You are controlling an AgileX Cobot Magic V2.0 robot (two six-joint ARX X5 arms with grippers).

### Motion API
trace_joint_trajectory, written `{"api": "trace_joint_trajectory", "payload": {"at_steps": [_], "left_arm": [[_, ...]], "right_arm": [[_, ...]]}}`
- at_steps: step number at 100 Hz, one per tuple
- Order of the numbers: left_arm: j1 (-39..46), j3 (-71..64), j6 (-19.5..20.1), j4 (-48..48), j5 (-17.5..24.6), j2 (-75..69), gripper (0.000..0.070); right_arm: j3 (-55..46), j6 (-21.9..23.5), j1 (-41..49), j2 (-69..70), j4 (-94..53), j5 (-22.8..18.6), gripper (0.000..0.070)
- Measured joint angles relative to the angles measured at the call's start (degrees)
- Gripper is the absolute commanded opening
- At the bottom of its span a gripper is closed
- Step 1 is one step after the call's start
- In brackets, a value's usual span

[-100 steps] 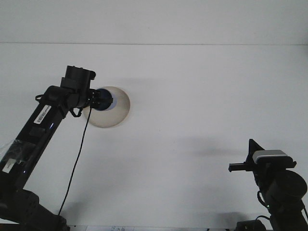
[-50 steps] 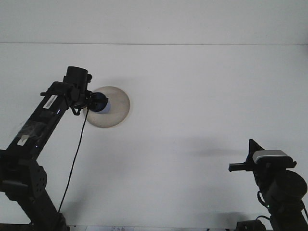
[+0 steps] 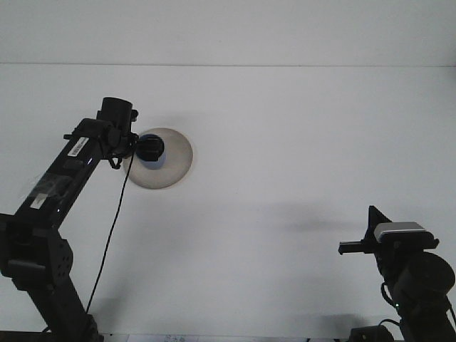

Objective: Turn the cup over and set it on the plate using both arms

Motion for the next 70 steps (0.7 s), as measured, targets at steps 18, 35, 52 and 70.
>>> {"api": "trace_joint_trajectory", "payload": {"at_steps": [18,35,52,70], "left_arm": [[0.0,6.0,0.0,-1.6,0.0,0.0,0.064],[0.0,10.1,0.5,-4.3,4.0,-0.5,0.0642],[0.0,9.5,0.7,-5.0,5.8,-4.0,0.0641],[-0.9,6.5,0.7,-1.5,5.8,-15.7,0.0642]], "right_arm": [[0.0,0.0,0.0,0.0,0.0,0.0,0.0],[0.0,0.0,0.0,0.0,0.0,0.0,0.0],[0.0,0.0,0.0,0.0,0.0,0.0,0.0],[0.0,0.0,0.0,0.0,0.0,0.0,0.0]]}}
